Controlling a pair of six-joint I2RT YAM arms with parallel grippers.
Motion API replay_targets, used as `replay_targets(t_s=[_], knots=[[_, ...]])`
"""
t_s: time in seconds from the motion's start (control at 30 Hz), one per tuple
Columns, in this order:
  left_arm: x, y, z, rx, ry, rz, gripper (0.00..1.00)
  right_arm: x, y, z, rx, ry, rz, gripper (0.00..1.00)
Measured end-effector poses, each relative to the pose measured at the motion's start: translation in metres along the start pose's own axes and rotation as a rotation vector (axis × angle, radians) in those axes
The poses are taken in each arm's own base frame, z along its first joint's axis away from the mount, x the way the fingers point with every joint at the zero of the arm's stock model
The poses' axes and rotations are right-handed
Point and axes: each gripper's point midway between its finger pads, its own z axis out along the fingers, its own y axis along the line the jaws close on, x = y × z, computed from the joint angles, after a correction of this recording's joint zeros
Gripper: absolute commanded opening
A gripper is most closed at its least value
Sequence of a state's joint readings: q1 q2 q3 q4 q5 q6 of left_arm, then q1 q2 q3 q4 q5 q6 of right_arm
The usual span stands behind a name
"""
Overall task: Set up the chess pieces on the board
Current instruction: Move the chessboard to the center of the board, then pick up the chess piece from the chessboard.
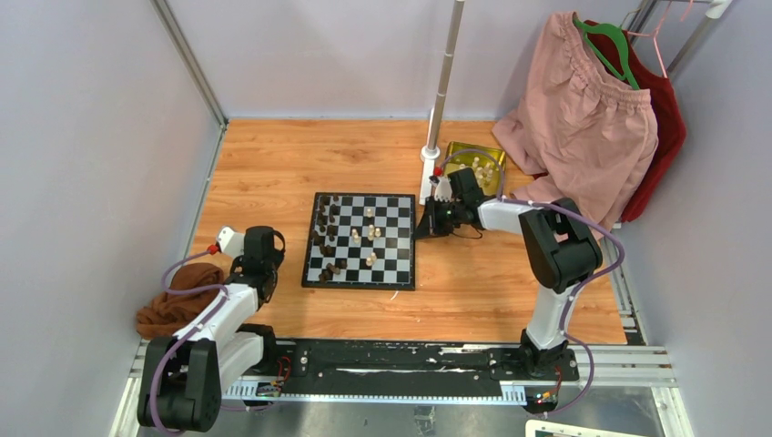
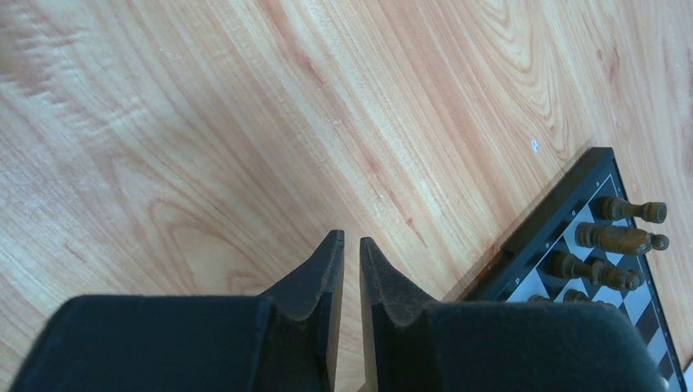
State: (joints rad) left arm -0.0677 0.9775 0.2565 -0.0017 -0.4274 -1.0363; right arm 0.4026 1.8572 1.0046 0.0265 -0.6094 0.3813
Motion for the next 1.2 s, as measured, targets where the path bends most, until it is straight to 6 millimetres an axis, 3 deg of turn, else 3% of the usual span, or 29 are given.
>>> replay_targets(t_s=[0.07,0.13,0.27,0.6,0.77,0.87,0.97,1.07,1.2], knots=[[0.000,0.000,0.000,0.001,0.001,0.001,0.21,0.000,-0.001,-0.001,0.005,-0.005,0.000,0.19],[0.000,0.000,0.000,0.001,0.002,0.002,0.28,-0.001,-0.002,-0.002,0.009,-0.010,-0.004,0.28],[0.001,0.000,0.000,0.005,0.007,0.010,0.50,-0.002,-0.008,-0.004,0.032,-0.023,-0.009,0.41],[0.000,-0.005,-0.001,0.020,0.013,0.033,0.93,-0.013,-0.025,-0.020,0.176,-0.087,-0.058,0.43],[-0.015,-0.025,-0.005,0.068,-0.017,0.046,1.00,-0.007,-0.036,-0.039,0.344,-0.069,-0.100,0.42],[-0.027,-0.040,-0.009,0.103,-0.040,0.072,1.00,-0.016,-0.021,-0.041,0.393,-0.058,-0.176,0.41],[-0.034,-0.050,-0.011,0.127,-0.048,0.100,1.00,-0.043,0.015,-0.035,0.397,-0.087,-0.294,0.41],[-0.034,-0.054,-0.010,0.134,-0.042,0.130,1.00,-0.071,0.055,-0.020,0.384,-0.126,-0.408,0.41],[-0.032,-0.055,-0.008,0.132,-0.027,0.153,1.00,-0.091,0.083,0.012,0.383,-0.134,-0.504,0.41]])
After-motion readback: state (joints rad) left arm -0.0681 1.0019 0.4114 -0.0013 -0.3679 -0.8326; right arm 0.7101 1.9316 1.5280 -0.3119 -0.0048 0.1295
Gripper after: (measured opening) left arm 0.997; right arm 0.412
